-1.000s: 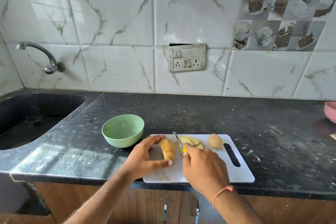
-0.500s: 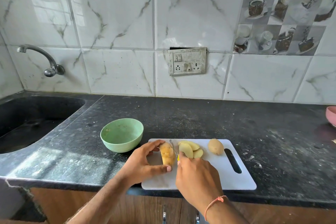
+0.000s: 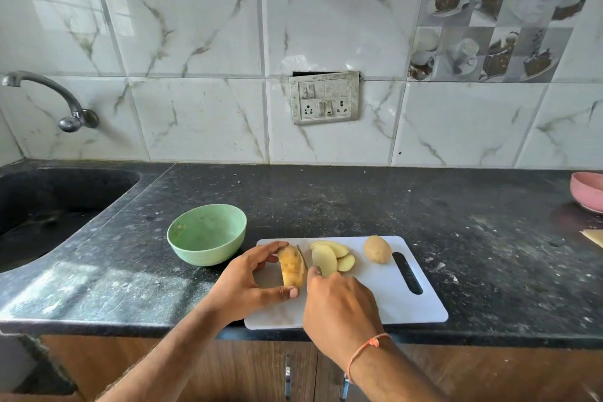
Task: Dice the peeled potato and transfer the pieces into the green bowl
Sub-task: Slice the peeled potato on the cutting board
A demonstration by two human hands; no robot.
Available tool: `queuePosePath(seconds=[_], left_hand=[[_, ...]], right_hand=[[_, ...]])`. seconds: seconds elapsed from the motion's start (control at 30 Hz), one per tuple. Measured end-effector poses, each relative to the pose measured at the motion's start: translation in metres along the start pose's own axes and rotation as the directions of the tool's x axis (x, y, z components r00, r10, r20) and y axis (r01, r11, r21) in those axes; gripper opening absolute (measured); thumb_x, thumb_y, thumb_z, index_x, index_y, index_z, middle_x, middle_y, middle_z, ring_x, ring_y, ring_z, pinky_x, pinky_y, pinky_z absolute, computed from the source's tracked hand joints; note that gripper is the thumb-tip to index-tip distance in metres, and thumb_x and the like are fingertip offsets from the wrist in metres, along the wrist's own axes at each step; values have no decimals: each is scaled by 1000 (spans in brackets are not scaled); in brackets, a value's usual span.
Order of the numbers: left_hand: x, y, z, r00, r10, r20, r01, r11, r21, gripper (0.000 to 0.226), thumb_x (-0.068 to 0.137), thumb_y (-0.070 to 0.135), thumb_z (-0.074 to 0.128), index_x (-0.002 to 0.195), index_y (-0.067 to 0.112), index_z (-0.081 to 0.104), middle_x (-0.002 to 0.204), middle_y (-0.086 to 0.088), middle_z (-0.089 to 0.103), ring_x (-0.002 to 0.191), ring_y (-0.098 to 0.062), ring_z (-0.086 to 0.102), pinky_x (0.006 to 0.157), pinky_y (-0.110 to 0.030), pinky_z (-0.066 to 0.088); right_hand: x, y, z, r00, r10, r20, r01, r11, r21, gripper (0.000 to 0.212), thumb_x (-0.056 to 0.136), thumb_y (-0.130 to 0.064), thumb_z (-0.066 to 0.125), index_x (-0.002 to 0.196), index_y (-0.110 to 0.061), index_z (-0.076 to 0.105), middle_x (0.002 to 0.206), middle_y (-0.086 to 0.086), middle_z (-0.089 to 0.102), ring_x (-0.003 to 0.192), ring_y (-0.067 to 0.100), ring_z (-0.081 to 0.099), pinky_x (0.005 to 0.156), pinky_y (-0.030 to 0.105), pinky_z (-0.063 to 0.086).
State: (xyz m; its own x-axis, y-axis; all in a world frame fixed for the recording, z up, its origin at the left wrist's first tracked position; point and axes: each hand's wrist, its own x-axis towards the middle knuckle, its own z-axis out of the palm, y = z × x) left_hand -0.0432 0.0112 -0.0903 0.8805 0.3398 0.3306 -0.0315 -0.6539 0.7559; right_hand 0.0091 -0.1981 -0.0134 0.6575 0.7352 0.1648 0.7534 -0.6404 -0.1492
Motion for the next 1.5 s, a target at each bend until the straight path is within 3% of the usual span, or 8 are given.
queuePosePath(seconds=[0.13, 0.33, 0.63, 0.77, 0.93, 1.1, 1.23, 1.5], left_hand=[[-1, 6, 0, 1000, 15, 7, -15, 1000, 14, 87, 67, 53, 97, 143, 36, 59, 131, 21, 69, 125, -7, 65, 108, -39, 52], [-3, 6, 0, 1000, 15, -6, -15, 1000, 0, 92, 64, 59, 96, 144, 35, 59, 132, 21, 69, 127, -5, 63, 108, -39, 52], [-5, 10, 0, 1000, -4, -14, 4, 1000, 2, 83, 65, 58, 94, 138, 41, 59, 129, 23, 70, 125, 1, 63, 109, -32, 51], [-3, 2, 0, 996, -57, -64, 54, 997, -47, 96, 63, 60, 94, 146, 27, 58, 135, 16, 68, 129, -3, 62, 113, -39, 50], [0, 2, -3, 994, -81, -70, 78, 996, -44, 99, 60, 65, 95, 143, 25, 61, 138, 14, 64, 131, -6, 60, 114, -43, 49], [0, -1, -4, 998, -52, -41, 52, 998, -19, 99, 61, 68, 93, 146, 29, 58, 136, 18, 64, 129, -4, 60, 112, -35, 49], [-4, 2, -3, 998, -26, -65, 24, 999, -25, 92, 63, 67, 91, 143, 39, 57, 136, 22, 64, 129, 2, 59, 108, -23, 48], [-4, 4, -5, 997, -36, -75, 37, 999, 9, 102, 64, 72, 89, 149, 26, 58, 139, 21, 62, 132, 5, 56, 114, -29, 47]], right_hand=[[16, -1, -3, 999, 34, 34, -36, 998, 52, 21, 102, -31, 56, 116, -17, 61, 104, 10, 71, 99, 31, 68, 67, 32, 42], [-8, 8, 6, 999, 11, 36, -14, 996, 82, 13, 100, -19, 51, 109, -19, 61, 99, 9, 71, 95, 31, 69, 67, 35, 49], [3, 12, 22, 998, 15, 64, -22, 993, 119, 15, 101, -24, 50, 103, -19, 64, 98, 8, 71, 94, 31, 68, 67, 33, 45], [-23, 16, 26, 999, -32, 26, 29, 996, 86, 28, 100, -16, 46, 125, -17, 59, 100, 8, 71, 95, 30, 69, 73, 37, 54], [-29, 27, 25, 1000, -21, 14, 21, 1000, -15, 60, 99, -11, 41, 158, -14, 32, 109, 11, 70, 101, 32, 68, 78, 38, 53], [-13, 41, 19, 999, 29, -29, -31, 997, -71, 54, 101, -14, 39, 155, -20, 40, 101, 7, 73, 97, 31, 70, 66, 34, 43], [-4, 36, 11, 997, 26, -77, -27, 1000, -10, 34, 103, -18, 40, 134, -23, 54, 97, 5, 73, 91, 30, 71, 60, 34, 37], [16, 7, 2, 993, 13, -120, -6, 998, 64, 33, 103, -30, 45, 132, -20, 56, 102, 7, 71, 95, 31, 70, 62, 32, 40]])
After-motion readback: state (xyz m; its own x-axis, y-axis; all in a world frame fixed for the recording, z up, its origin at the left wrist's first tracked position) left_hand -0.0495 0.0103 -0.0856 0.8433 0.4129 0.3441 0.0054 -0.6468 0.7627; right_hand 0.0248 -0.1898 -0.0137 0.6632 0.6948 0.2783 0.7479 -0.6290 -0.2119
